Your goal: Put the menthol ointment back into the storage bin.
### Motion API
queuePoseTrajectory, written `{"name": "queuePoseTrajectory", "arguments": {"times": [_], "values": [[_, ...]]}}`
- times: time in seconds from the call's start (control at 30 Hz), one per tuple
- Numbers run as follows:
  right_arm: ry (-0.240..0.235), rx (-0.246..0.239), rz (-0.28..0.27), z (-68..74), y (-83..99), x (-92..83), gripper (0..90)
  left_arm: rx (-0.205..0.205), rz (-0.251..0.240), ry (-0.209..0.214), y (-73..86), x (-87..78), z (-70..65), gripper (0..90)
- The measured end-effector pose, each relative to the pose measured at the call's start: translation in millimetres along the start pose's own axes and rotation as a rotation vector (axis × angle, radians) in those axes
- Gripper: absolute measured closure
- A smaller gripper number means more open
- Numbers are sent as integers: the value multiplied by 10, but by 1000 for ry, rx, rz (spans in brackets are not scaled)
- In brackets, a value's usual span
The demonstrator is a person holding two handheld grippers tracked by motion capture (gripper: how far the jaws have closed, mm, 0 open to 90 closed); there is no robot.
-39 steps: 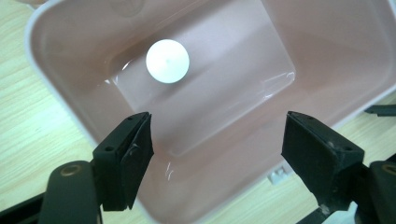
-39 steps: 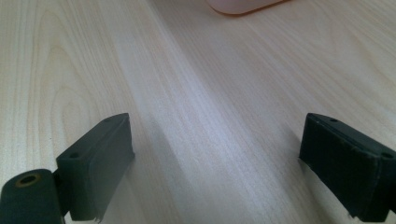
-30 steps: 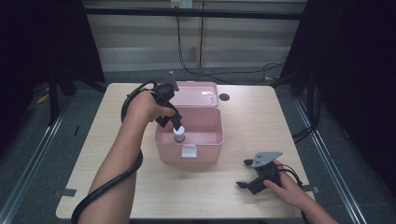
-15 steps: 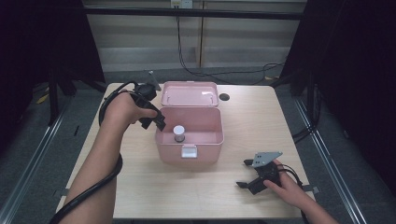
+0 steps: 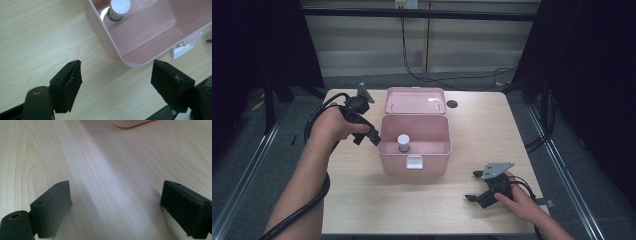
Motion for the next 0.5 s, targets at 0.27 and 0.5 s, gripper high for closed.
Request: {"name": "queuePoseTrajectory", "arguments": {"times": [0.27, 0.5], "values": [[0, 0, 0, 0, 0, 0, 89, 9, -9, 7, 131, 68, 47, 243], [0, -1, 0, -1, 0, 0, 89, 9, -19, 20, 208, 124, 81, 243]]}}
Point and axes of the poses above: each handheld gripper's, and its own axes: x roughly forward along the jaws, y roughly out of its underside, z roughly to its left, the point moved 8 cm from there along x, roughly forward along the jaws, and after that the axes turned 2 degrees about z, right-handed, at the moved point
